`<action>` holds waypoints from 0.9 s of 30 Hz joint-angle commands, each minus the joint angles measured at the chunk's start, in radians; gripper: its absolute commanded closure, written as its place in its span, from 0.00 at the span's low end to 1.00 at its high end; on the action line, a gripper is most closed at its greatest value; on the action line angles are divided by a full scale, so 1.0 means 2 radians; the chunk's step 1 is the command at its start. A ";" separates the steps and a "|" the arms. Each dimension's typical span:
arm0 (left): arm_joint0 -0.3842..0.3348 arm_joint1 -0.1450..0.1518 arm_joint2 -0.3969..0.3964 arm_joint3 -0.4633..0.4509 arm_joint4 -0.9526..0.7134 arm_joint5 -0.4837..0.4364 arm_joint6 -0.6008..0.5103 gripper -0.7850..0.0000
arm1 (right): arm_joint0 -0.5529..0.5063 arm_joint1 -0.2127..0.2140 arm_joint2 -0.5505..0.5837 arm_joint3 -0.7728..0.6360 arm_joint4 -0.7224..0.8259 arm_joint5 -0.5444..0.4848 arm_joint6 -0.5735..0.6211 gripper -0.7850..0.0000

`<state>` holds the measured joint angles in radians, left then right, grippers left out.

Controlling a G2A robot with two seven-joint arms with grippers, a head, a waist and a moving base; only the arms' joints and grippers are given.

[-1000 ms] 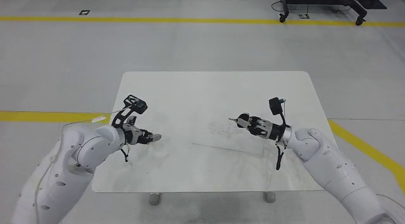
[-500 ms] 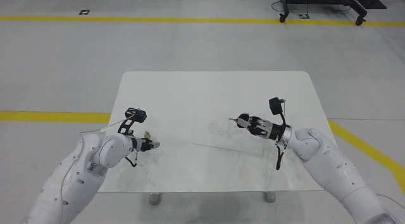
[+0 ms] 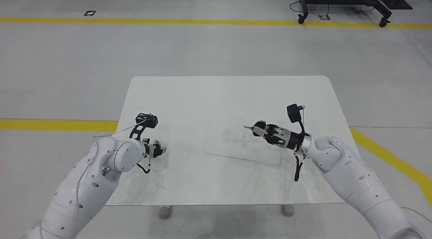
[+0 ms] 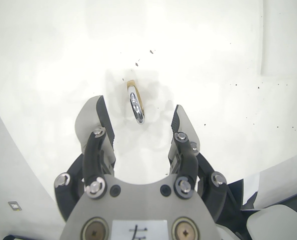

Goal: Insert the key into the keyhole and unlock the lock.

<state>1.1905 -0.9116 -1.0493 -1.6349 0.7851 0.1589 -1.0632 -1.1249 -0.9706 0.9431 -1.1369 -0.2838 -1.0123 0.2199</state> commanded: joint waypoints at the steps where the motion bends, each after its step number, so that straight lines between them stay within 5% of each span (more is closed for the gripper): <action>1: -0.001 -0.001 0.000 0.002 0.000 0.003 0.002 0.45 | 0.000 0.000 0.000 0.000 0.000 0.000 0.000 1.00; 7: -0.002 -0.004 0.000 0.000 0.006 0.013 0.005 0.60 | 0.000 0.000 0.000 0.000 0.000 0.000 0.000 1.00; 11: 0.001 -0.005 -0.003 -0.004 0.011 0.014 0.002 1.00 | 0.000 0.000 0.000 0.000 0.000 0.000 0.000 1.00; 27: 0.023 -0.006 -0.021 -0.030 0.021 0.001 0.028 1.00 | 0.000 0.000 0.000 0.000 0.000 0.000 0.000 1.00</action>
<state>1.2340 -0.9228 -1.0887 -1.6943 0.8274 0.1684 -1.0212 -1.1249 -0.9706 0.9431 -1.1369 -0.2838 -1.0123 0.2199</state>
